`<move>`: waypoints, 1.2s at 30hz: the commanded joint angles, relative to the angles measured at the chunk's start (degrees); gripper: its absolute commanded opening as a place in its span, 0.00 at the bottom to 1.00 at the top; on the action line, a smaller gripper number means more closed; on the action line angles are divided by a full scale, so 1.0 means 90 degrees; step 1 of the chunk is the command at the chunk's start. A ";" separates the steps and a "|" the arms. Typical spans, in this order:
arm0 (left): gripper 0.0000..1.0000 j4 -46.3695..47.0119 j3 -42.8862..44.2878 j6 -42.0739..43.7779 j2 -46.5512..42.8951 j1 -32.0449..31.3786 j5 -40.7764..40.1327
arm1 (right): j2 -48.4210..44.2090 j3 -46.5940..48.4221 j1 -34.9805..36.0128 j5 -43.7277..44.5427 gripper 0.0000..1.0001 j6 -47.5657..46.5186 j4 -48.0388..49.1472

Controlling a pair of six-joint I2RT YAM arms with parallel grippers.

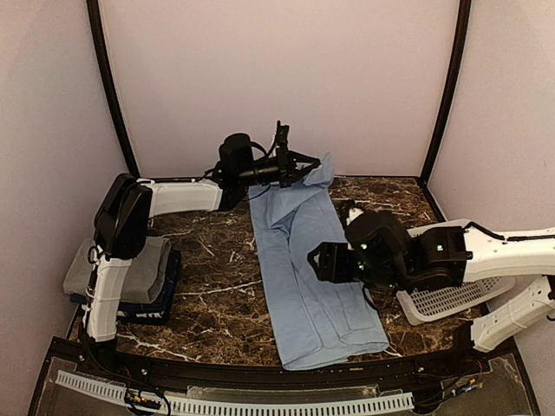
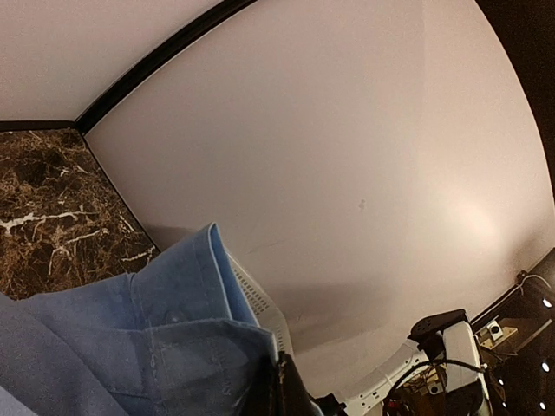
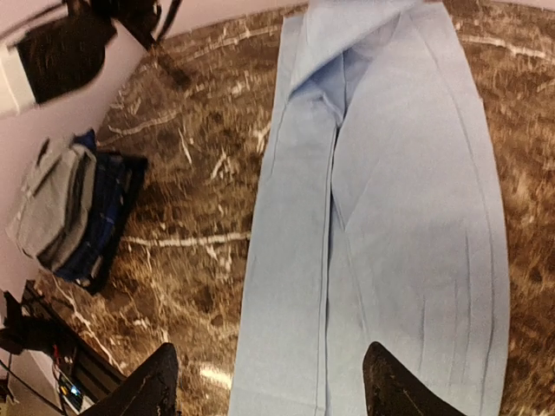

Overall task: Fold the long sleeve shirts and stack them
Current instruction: Pass from the left arm to the right

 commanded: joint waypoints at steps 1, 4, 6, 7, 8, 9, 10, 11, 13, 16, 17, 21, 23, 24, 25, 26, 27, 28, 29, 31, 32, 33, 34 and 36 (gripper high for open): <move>0.00 -0.0013 -0.0240 0.0459 -0.1057 -0.0011 0.0466 | -0.0717 0.0218 -0.1169 -0.0376 0.70 -0.1949 0.1108; 0.00 -0.0202 -0.0404 0.0689 -0.1202 -0.0011 0.0737 | -0.0915 0.0318 -0.1933 -0.0945 0.69 -0.3080 0.1549; 0.00 -0.0459 -0.0428 0.0818 -0.1246 -0.0010 0.0985 | -0.0905 0.0388 -0.2462 -0.1450 0.71 -0.3726 0.1693; 0.00 -0.0490 -0.0441 0.0838 -0.1254 -0.0006 0.1070 | -0.0887 0.0415 -0.2775 -0.1840 0.71 -0.3953 0.1757; 0.00 -0.0489 -0.0494 0.0866 -0.1271 -0.0007 0.1255 | -0.0850 0.0429 -0.3100 -0.2321 0.71 -0.4126 0.1859; 0.00 -0.0476 -0.0559 0.0872 -0.1281 -0.0004 0.1356 | -0.0829 0.0421 -0.3379 -0.2755 0.71 -0.4264 0.1985; 0.00 -0.0458 -0.0585 0.0901 -0.1302 -0.0002 0.1547 | -0.0800 0.0402 -0.3641 -0.3111 0.71 -0.4376 0.2119; 0.00 -0.0460 -0.0635 0.0924 -0.1312 -0.0002 0.1653 | -0.0780 0.0395 -0.3831 -0.3544 0.71 -0.4500 0.2274; 0.00 -0.0556 -0.0706 0.1044 -0.1362 -0.0004 0.1910 | -0.0768 0.0362 -0.4074 -0.4246 0.72 -0.4781 0.2556; 0.00 -0.0978 -0.0735 0.1447 -0.1451 -0.0005 0.2232 | -0.0724 0.0394 -0.4145 -0.4835 0.73 -0.5245 0.2815; 0.00 -0.1096 -0.0715 0.1553 -0.1483 -0.0007 0.2284 | -0.0680 0.0408 -0.4145 -0.4954 0.73 -0.5399 0.2827; 0.00 -0.1929 -0.0637 0.2252 -0.1601 -0.0008 0.2621 | -0.0632 0.0363 -0.4149 -0.5345 0.75 -0.5896 0.2815; 0.00 -0.2535 -0.0580 0.2726 -0.1667 -0.0001 0.2776 | -0.0668 0.0299 -0.4147 -0.5438 0.77 -0.6123 0.2796; 0.00 -0.2946 -0.0546 0.3061 -0.1670 0.0004 0.2829 | -0.0689 0.0271 -0.4150 -0.5486 0.78 -0.6256 0.2781; 0.00 -0.3332 -0.0494 0.3372 -0.1692 0.0000 0.2928 | -0.0685 0.0257 -0.4146 -0.5524 0.79 -0.6359 0.2751; 0.00 -0.3513 -0.0484 0.3507 -0.1702 -0.0001 0.2969 | -0.0686 0.0242 -0.4145 -0.5561 0.80 -0.6465 0.2716; 0.00 -0.3833 -0.0459 0.3796 -0.1717 -0.0001 0.3051 | -0.0684 0.0223 -0.4147 -0.5638 0.80 -0.6588 0.2690; 0.00 -0.3983 -0.0453 0.3934 -0.1724 -0.0001 0.3089 | -0.0667 0.0197 -0.4136 -0.5703 0.81 -0.6680 0.2679; 0.00 -0.4241 -0.0448 0.4157 -0.1732 -0.0009 0.3166 | -0.0642 0.0176 -0.4135 -0.5826 0.81 -0.6825 0.2659; 0.00 -0.4629 -0.0437 0.4490 -0.1735 -0.0008 0.3258 | -0.0603 0.0100 -0.4105 -0.6087 0.79 -0.7079 0.2685; 0.00 -0.4757 -0.0435 0.4593 -0.1738 -0.0010 0.3295 | -0.0594 0.0036 -0.4076 -0.6177 0.79 -0.7214 0.2717; 0.00 -0.5010 -0.0435 0.4783 -0.1741 -0.0006 0.3367 | -0.0559 -0.0011 -0.4025 -0.6228 0.78 -0.7341 0.2737; 0.00 -0.5134 -0.0429 0.4896 -0.1746 -0.0009 0.3408 | -0.0524 -0.0048 -0.3984 -0.6256 0.77 -0.7469 0.2727; 0.00 -0.5534 -0.0434 0.5249 -0.1769 -0.0011 0.3467 | -0.0414 -0.0044 -0.3916 -0.6222 0.75 -0.7650 0.2648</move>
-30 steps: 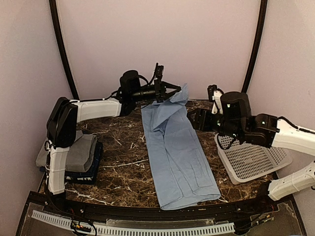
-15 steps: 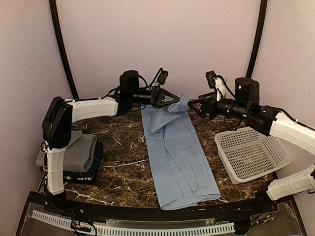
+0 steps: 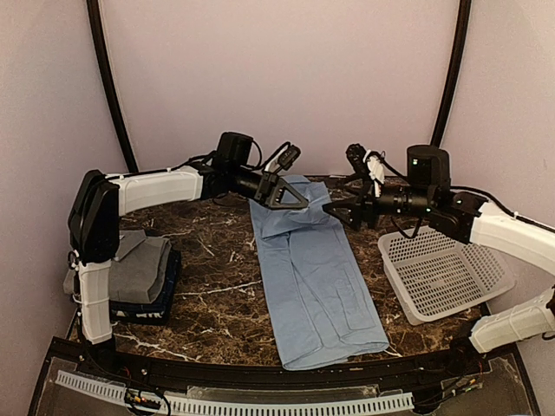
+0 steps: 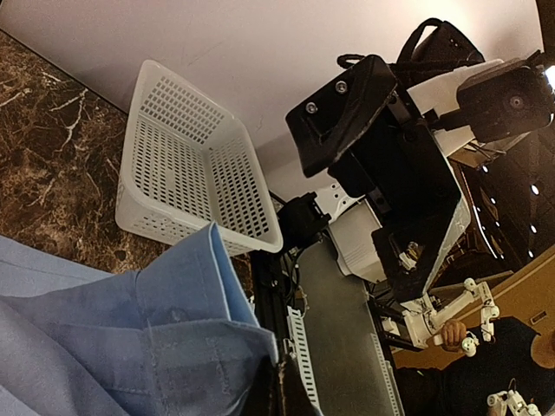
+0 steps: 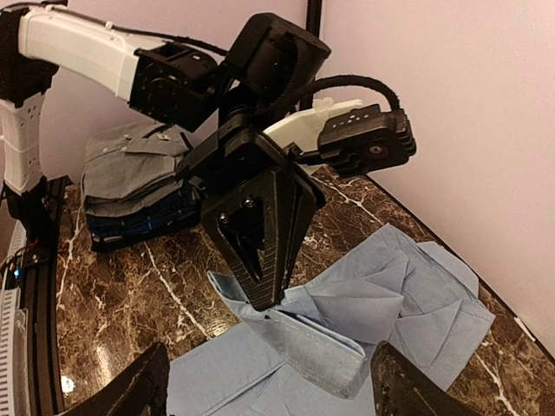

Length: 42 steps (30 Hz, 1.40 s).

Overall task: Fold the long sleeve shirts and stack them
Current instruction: Pass from the left arm to the right

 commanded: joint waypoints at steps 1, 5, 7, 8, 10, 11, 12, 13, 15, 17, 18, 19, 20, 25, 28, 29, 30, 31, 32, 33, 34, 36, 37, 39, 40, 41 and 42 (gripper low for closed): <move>0.00 -0.1392 0.0173 0.1258 -0.0449 -0.0011 0.0467 | 0.0263 -0.0056 0.0154 -0.0318 0.74 -0.0686 0.0142; 0.00 -0.2030 0.0242 0.1787 -0.0457 -0.0011 0.0488 | 0.0590 0.0166 0.0278 -0.0213 0.71 -0.0760 -0.0132; 0.00 -0.2266 0.0274 0.1981 -0.0453 -0.0011 0.0470 | 0.0793 0.0288 0.0399 -0.0146 0.69 -0.0803 -0.0211; 0.00 -0.2323 0.0290 0.2030 -0.0458 -0.0006 0.0480 | 0.0902 0.0335 0.0446 -0.0109 0.68 -0.0804 -0.0239; 0.00 -0.2412 0.0294 0.2111 -0.0459 -0.0011 0.0475 | 0.1082 0.0422 0.0523 -0.0029 0.63 -0.0814 -0.0267; 0.00 -0.2439 0.0295 0.2126 -0.0454 -0.0011 0.0466 | 0.1172 0.0468 0.0535 0.0019 0.61 -0.0806 -0.0293; 0.00 -0.2444 0.0295 0.2127 -0.0451 -0.0011 0.0477 | 0.1229 0.0503 0.0533 0.0060 0.59 -0.0788 -0.0300; 0.00 -0.2467 0.0295 0.2160 -0.0450 -0.0011 0.0477 | 0.1274 0.0516 0.0544 0.0125 0.57 -0.0771 -0.0278; 0.00 -0.2518 0.0302 0.2209 -0.0442 -0.0011 0.0492 | 0.1345 0.0540 0.0544 0.0256 0.54 -0.0743 -0.0234; 0.00 -0.2543 0.0312 0.2220 -0.0448 -0.0009 0.0491 | 0.1428 0.0597 0.0541 0.0341 0.49 -0.0744 -0.0300; 0.00 -0.2558 0.0318 0.2217 -0.0449 -0.0003 0.0480 | 0.1477 0.0637 0.0545 0.0350 0.47 -0.0730 -0.0364; 0.00 -0.2562 0.0330 0.2217 -0.0450 -0.0002 0.0488 | 0.1531 0.0676 0.0546 0.0351 0.45 -0.0711 -0.0416; 0.00 -0.2570 0.0337 0.2228 -0.0445 -0.0004 0.0507 | 0.1568 0.0699 0.0539 0.0372 0.44 -0.0713 -0.0441; 0.00 -0.2736 0.0442 0.2355 -0.0435 -0.0011 0.0554 | 0.1653 0.0676 0.0556 0.0623 0.47 -0.0768 -0.0490; 0.00 -0.3062 0.0548 0.2568 -0.0401 -0.0011 0.0560 | 0.1694 0.0701 0.0548 0.0858 0.51 -0.0892 -0.0549; 0.00 -0.3136 0.0615 0.2592 -0.0379 -0.0011 0.0525 | 0.1718 0.0726 0.0540 0.0986 0.52 -0.0959 -0.0608; 0.00 -0.3248 0.0640 0.2694 -0.0365 -0.0011 0.0501 | 0.1725 0.0763 0.0532 0.1003 0.53 -0.0993 -0.0667; 0.00 -0.3293 0.0672 0.2748 -0.0348 -0.0011 0.0458 | 0.1733 0.0801 0.0527 0.0894 0.53 -0.0992 -0.0683; 0.00 -0.3348 0.0697 0.2806 -0.0345 -0.0011 0.0429 | 0.1738 0.0820 0.0525 0.0769 0.53 -0.0981 -0.0664; 0.00 -0.3372 0.0701 0.2819 -0.0321 -0.0011 0.0362 | 0.1761 0.0838 0.0521 0.0672 0.53 -0.0948 -0.0652; 0.00 -0.3374 0.0716 0.2816 -0.0312 -0.0011 0.0332 | 0.1812 0.0869 0.0524 0.0597 0.53 -0.0914 -0.0687; 0.00 -0.3358 0.0740 0.2781 -0.0260 -0.0011 0.0300 | 0.1952 0.0967 0.0531 0.0475 0.53 -0.0861 -0.0871; 0.00 -0.3350 0.0742 0.2767 -0.0257 -0.0011 0.0298 | 0.1974 0.0973 0.0533 0.0429 0.54 -0.0807 -0.0883; 0.00 -0.3357 0.0744 0.2784 -0.0240 -0.0010 0.0301 | 0.1915 0.0834 0.0585 0.0416 0.54 -0.0703 -0.0673; 0.00 -0.3367 0.0749 0.2788 -0.0234 -0.0011 0.0306 | 0.1865 0.0697 0.0608 0.0447 0.56 -0.0650 -0.0492; 0.00 -0.3381 0.0747 0.2804 -0.0229 -0.0011 0.0332 | 0.1808 0.0570 0.0629 0.0511 0.58 -0.0611 -0.0266; 0.00 -0.3384 0.0752 0.2808 -0.0221 -0.0011 0.0372 | 0.1760 0.0456 0.0647 0.0614 0.60 -0.0573 -0.0067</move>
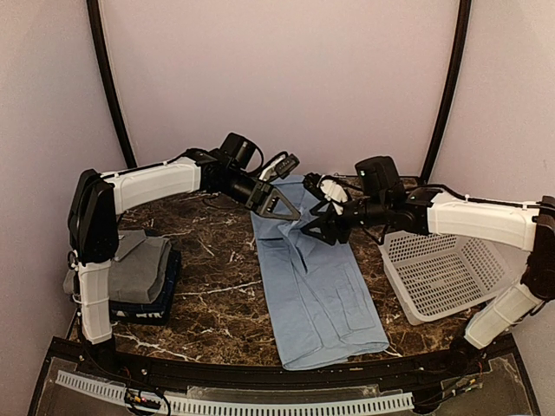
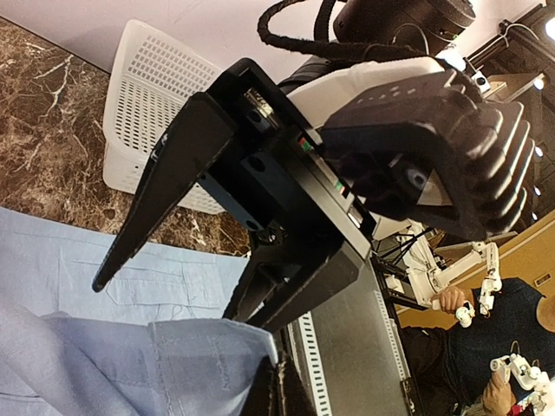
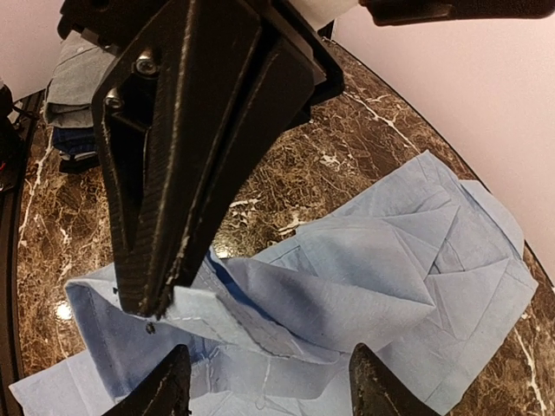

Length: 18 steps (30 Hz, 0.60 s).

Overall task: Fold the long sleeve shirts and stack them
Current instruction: Pass from the left arm to the right

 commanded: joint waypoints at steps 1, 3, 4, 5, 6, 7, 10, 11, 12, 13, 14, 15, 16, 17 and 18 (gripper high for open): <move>0.00 -0.0265 0.0182 0.0186 -0.0189 -0.0011 0.0162 | -0.0164 -0.0358 0.0130 0.0105 0.61 0.0223 0.0777; 0.00 -0.0287 0.0200 0.0190 -0.0169 -0.0016 0.0181 | -0.0195 -0.0457 0.0141 0.0278 0.62 0.0275 0.1106; 0.00 -0.0298 0.0209 0.0195 -0.0159 -0.0020 0.0191 | -0.0210 -0.0504 0.0141 0.0337 0.63 0.0292 0.1328; 0.00 -0.0314 0.0220 0.0200 -0.0155 -0.0020 0.0193 | -0.0212 -0.0522 0.0141 0.0381 0.63 0.0299 0.1475; 0.00 -0.0316 0.0219 0.0200 -0.0145 -0.0021 0.0212 | -0.0194 -0.0512 0.0140 0.0418 0.63 0.0302 0.1565; 0.00 -0.0326 0.0230 0.0196 -0.0139 -0.0016 0.0223 | -0.0144 -0.0475 0.0141 0.0445 0.63 0.0295 0.1608; 0.00 -0.0345 0.0260 0.0168 -0.0129 -0.0030 0.0223 | -0.0037 -0.0388 0.0163 0.0400 0.62 0.0311 0.1709; 0.00 -0.0351 0.0270 0.0170 -0.0124 -0.0030 0.0224 | -0.0044 -0.0422 0.0174 0.0389 0.62 0.0322 0.1796; 0.00 -0.0364 0.0273 0.0167 -0.0123 -0.0031 0.0224 | -0.0044 -0.0444 0.0190 0.0341 0.62 0.0322 0.1847; 0.00 -0.0366 0.0278 0.0159 -0.0116 -0.0031 0.0214 | -0.0017 -0.0453 0.0211 0.0295 0.61 0.0319 0.1858; 0.00 -0.0367 0.0287 0.0147 -0.0109 -0.0031 0.0207 | -0.0001 -0.0449 0.0225 0.0244 0.59 0.0328 0.1851; 0.00 -0.0368 0.0306 0.0140 -0.0097 -0.0031 0.0201 | 0.0023 -0.0453 0.0244 0.0185 0.57 0.0336 0.1850; 0.00 -0.0363 0.0315 0.0130 -0.0090 -0.0031 0.0192 | 0.0043 -0.0465 0.0265 0.0140 0.55 0.0346 0.1850; 0.00 -0.0356 0.0337 0.0117 -0.0076 -0.0031 0.0192 | 0.0057 -0.0475 0.0289 0.0101 0.52 0.0361 0.1863; 0.00 -0.0333 0.0346 0.0087 -0.0070 -0.0031 0.0193 | 0.0068 -0.0494 0.0312 0.0080 0.48 0.0381 0.1882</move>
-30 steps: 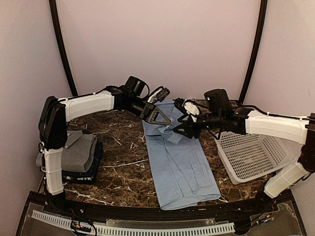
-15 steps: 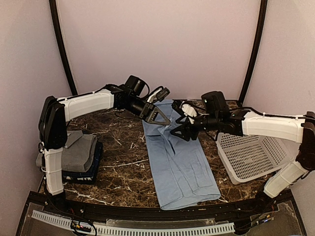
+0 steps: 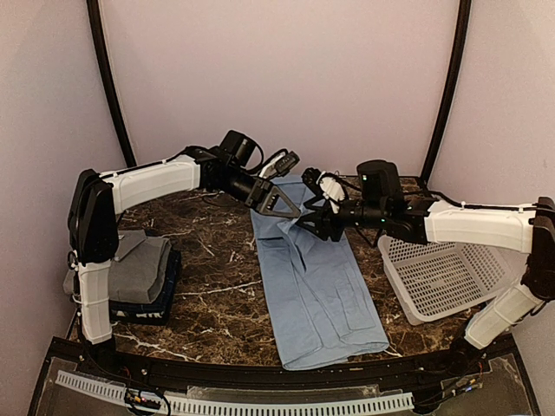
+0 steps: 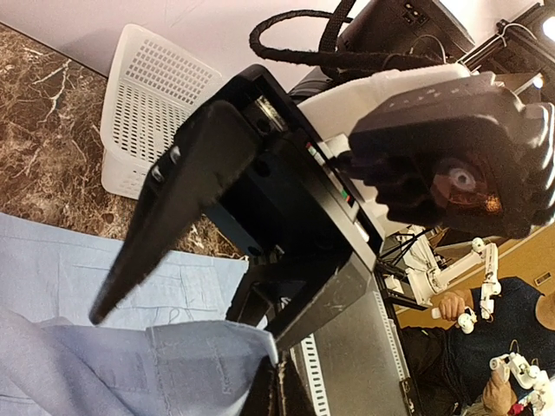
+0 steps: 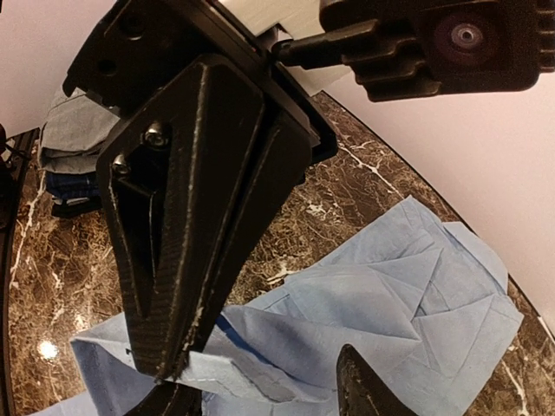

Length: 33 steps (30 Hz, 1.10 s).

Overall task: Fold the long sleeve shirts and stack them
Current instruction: Pass from the left arm to the right, then move the rectangle-folded shirt to the center of the board.

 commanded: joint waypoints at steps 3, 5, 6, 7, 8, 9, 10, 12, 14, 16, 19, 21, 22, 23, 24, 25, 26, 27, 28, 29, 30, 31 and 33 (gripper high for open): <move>0.00 -0.0098 0.0242 0.0030 -0.0034 -0.0030 0.0183 | 0.0135 -0.0063 0.0178 -0.0236 0.36 0.0174 0.0427; 0.00 -0.0062 0.0250 -0.0065 -0.0014 -0.0031 0.0159 | 0.0140 -0.0098 0.0186 -0.0259 0.25 0.0256 0.0505; 0.00 -0.0057 0.0254 -0.0139 -0.0005 -0.0031 0.0143 | 0.0144 -0.0118 0.0190 -0.0266 0.20 0.0293 0.0537; 0.00 -0.0043 0.0249 -0.0170 0.0000 -0.0031 0.0094 | 0.0158 -0.0125 0.0191 -0.0249 0.14 0.0334 0.0558; 0.00 -0.0028 0.0256 -0.0188 -0.0004 -0.0031 0.0047 | 0.0158 -0.0138 0.0199 -0.0217 0.07 0.0381 0.0570; 0.01 0.0006 0.0265 -0.0265 -0.0005 -0.0031 -0.0098 | 0.0161 -0.0163 0.0200 -0.0162 0.01 0.0438 0.0595; 0.02 0.0031 0.0282 -0.0309 -0.0005 -0.0031 -0.0215 | 0.0152 -0.0192 0.0200 -0.0085 0.00 0.0498 0.0616; 0.11 0.0142 0.0307 -0.0479 -0.0023 -0.0023 -0.0694 | 0.0093 -0.0275 0.0193 0.0171 0.00 0.0635 0.0703; 0.24 0.0427 0.0249 -0.0836 -0.0091 -0.0001 -0.1195 | 0.0041 -0.0330 0.0186 0.0668 0.00 0.0798 0.0700; 0.32 0.0935 0.0026 -0.1319 -0.0247 0.0058 -0.1655 | -0.0020 -0.0344 0.0144 0.1175 0.00 0.0974 0.0576; 0.42 0.2078 -0.0648 -0.2279 -0.0565 0.0218 -0.2260 | -0.0124 -0.0332 -0.0049 0.1669 0.00 0.1248 0.0381; 0.43 0.2651 -0.1147 -0.2790 -0.0857 0.0386 -0.2807 | -0.0176 -0.0224 -0.0186 0.2059 0.00 0.1424 0.0154; 0.43 0.2823 -0.1301 -0.2924 -0.1039 0.0498 -0.3041 | -0.0186 -0.0165 -0.0269 0.2250 0.00 0.1504 0.0036; 0.43 0.3114 -0.1618 -0.3176 -0.1123 0.0561 -0.3166 | -0.0197 -0.0106 -0.0353 0.2406 0.00 0.1655 -0.0077; 0.43 0.3235 -0.1771 -0.3278 -0.1259 0.0674 -0.3446 | -0.0214 -0.0041 -0.0445 0.2496 0.00 0.1755 -0.0205; 0.43 0.3237 -0.2004 -0.3389 -0.1352 0.0722 -0.3578 | -0.0241 0.0018 -0.0539 0.2601 0.00 0.1848 -0.0299; 0.43 0.3178 -0.2100 -0.3404 -0.1377 0.0807 -0.3834 | -0.0274 0.0065 -0.0607 0.2770 0.00 0.1931 -0.0368; 0.42 0.3126 -0.2275 -0.3425 -0.1403 0.0842 -0.3973 | -0.0316 0.0097 -0.0684 0.2883 0.00 0.1999 -0.0409; 0.42 0.3067 -0.2353 -0.3472 -0.1398 0.0920 -0.4209 | -0.0371 0.0123 -0.0758 0.2966 0.00 0.2072 -0.0442; 0.41 0.3075 -0.2494 -0.3514 -0.1345 0.0957 -0.4234 | -0.0421 0.0157 -0.0846 0.3007 0.00 0.2136 -0.0456; 0.41 0.3145 -0.2605 -0.3638 -0.1300 0.1022 -0.4187 | -0.0448 0.0206 -0.0926 0.2996 0.00 0.2203 -0.0451; 0.40 0.3173 -0.2640 -0.3704 -0.1179 0.1053 -0.4096 | -0.0446 0.0272 -0.1001 0.2937 0.00 0.2212 -0.0437; 0.38 0.3280 -0.2671 -0.3854 -0.0982 0.1062 -0.3993 | -0.0349 0.0476 -0.1103 0.2955 0.00 0.2184 -0.0437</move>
